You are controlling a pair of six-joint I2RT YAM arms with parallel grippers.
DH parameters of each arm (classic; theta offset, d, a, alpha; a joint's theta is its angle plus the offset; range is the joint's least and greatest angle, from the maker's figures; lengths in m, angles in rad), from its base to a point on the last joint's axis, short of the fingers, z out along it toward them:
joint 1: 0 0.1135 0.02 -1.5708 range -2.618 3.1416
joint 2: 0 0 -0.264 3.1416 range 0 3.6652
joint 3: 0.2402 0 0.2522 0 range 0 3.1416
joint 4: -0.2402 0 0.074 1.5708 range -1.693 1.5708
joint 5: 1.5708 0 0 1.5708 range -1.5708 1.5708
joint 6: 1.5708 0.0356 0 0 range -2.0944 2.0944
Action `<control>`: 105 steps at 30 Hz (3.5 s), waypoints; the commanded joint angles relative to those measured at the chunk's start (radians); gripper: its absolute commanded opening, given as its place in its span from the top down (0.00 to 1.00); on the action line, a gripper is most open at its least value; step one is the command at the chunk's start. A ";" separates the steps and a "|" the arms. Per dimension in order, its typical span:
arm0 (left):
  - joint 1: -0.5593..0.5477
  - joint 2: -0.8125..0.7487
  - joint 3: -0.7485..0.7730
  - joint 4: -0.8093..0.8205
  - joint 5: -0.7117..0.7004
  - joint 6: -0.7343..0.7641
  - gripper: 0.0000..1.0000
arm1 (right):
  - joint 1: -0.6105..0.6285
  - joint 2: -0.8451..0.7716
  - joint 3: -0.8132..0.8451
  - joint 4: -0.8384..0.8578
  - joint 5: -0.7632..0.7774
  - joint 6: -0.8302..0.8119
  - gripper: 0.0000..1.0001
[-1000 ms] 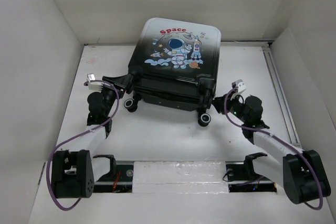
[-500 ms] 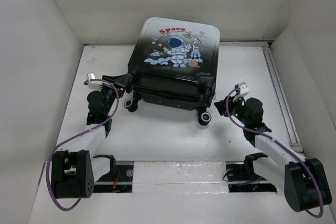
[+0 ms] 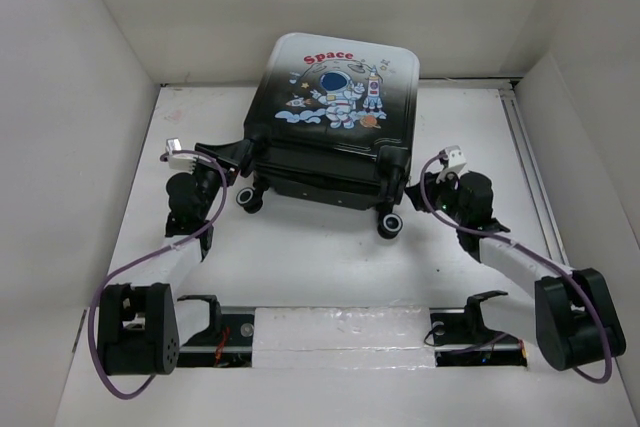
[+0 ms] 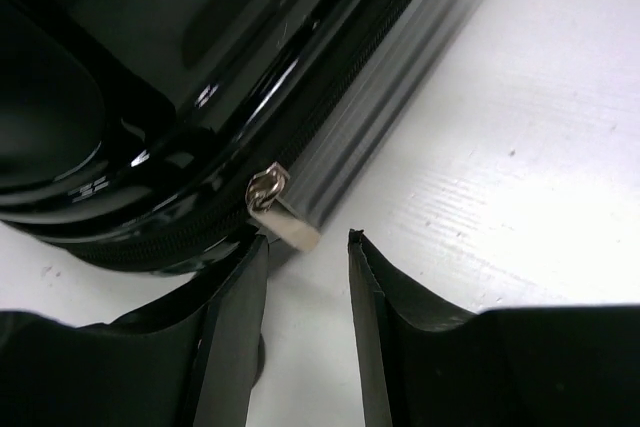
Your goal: Pack the luggage
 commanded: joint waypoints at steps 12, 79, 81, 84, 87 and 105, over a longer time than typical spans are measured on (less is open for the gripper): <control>-0.009 -0.015 0.064 0.252 0.043 -0.080 1.00 | -0.039 0.244 0.071 0.498 -0.297 -0.113 0.59; 0.091 0.098 0.148 0.166 -0.068 -0.075 1.00 | 0.195 0.223 0.241 0.105 -0.388 -0.262 0.64; 0.091 0.089 0.148 0.166 -0.058 -0.075 1.00 | 0.153 0.197 0.232 0.077 -0.331 -0.262 0.60; 0.100 0.079 0.168 0.157 -0.058 -0.075 1.00 | 0.035 0.207 0.189 0.092 -0.302 -0.178 0.56; 0.100 0.068 0.177 0.131 -0.068 -0.064 1.00 | -0.069 0.276 0.166 0.230 -0.426 -0.138 0.52; 0.100 0.132 0.179 0.180 -0.029 -0.064 1.00 | -0.171 0.685 0.503 0.436 -0.851 -0.139 0.34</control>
